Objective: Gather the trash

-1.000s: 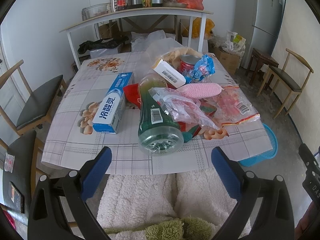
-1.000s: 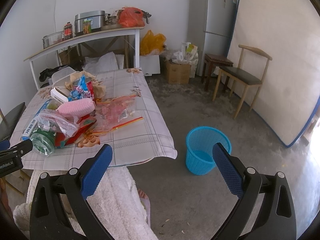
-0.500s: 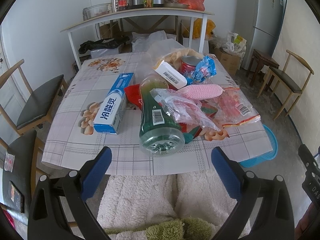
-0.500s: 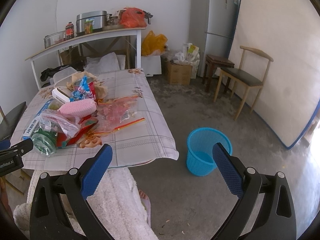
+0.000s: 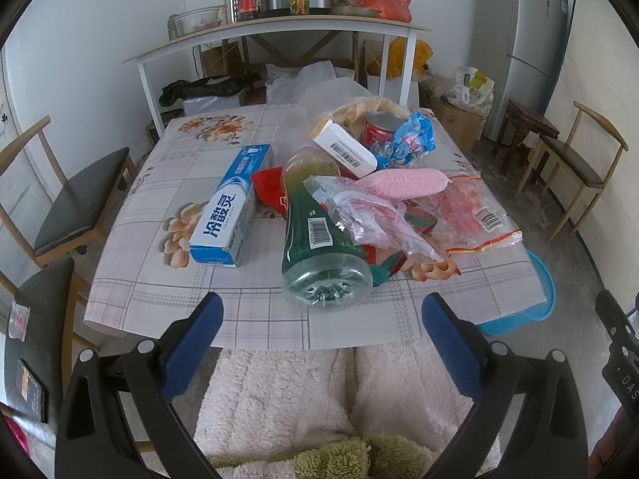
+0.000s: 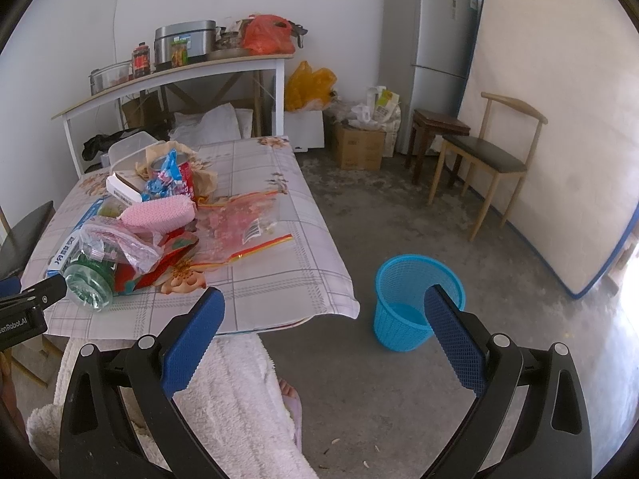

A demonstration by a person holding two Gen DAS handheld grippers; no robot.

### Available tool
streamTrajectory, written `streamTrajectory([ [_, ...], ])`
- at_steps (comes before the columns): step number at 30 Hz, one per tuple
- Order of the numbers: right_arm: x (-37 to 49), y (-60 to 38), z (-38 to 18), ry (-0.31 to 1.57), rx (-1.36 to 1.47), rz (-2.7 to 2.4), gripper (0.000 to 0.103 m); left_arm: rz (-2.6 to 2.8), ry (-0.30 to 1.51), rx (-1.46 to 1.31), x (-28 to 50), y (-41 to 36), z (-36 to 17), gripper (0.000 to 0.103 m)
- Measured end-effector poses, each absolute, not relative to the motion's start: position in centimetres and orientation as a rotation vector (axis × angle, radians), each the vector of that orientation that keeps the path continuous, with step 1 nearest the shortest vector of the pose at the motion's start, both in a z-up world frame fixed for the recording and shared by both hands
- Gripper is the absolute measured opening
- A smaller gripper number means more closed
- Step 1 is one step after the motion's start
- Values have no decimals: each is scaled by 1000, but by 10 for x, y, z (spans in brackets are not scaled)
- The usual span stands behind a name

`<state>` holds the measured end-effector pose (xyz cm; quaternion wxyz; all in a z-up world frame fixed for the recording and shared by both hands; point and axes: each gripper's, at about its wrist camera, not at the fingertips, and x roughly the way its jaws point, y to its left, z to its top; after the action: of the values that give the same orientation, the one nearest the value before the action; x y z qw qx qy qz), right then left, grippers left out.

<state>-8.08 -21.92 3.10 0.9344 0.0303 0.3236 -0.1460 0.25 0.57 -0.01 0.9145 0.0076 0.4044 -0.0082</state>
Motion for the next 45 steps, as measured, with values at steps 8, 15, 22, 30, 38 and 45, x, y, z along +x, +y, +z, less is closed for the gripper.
streamTrajectory([
  [8,-81,-219,31,661,62,-297,95,-15,832,16,3,7,1,98],
  [15,-82,-218,29,661,60,-297,95,-14,830,16,2,9,1,98],
  [22,-80,-211,27,659,59,-293,95,-15,830,18,2,12,2,98],
  [30,-80,-210,27,660,59,-291,95,-12,832,17,3,16,2,98],
  [38,-80,-210,27,658,57,-289,95,-4,838,10,3,22,-3,98],
  [45,-74,-198,28,663,39,-276,95,8,841,-1,6,28,-6,98],
])
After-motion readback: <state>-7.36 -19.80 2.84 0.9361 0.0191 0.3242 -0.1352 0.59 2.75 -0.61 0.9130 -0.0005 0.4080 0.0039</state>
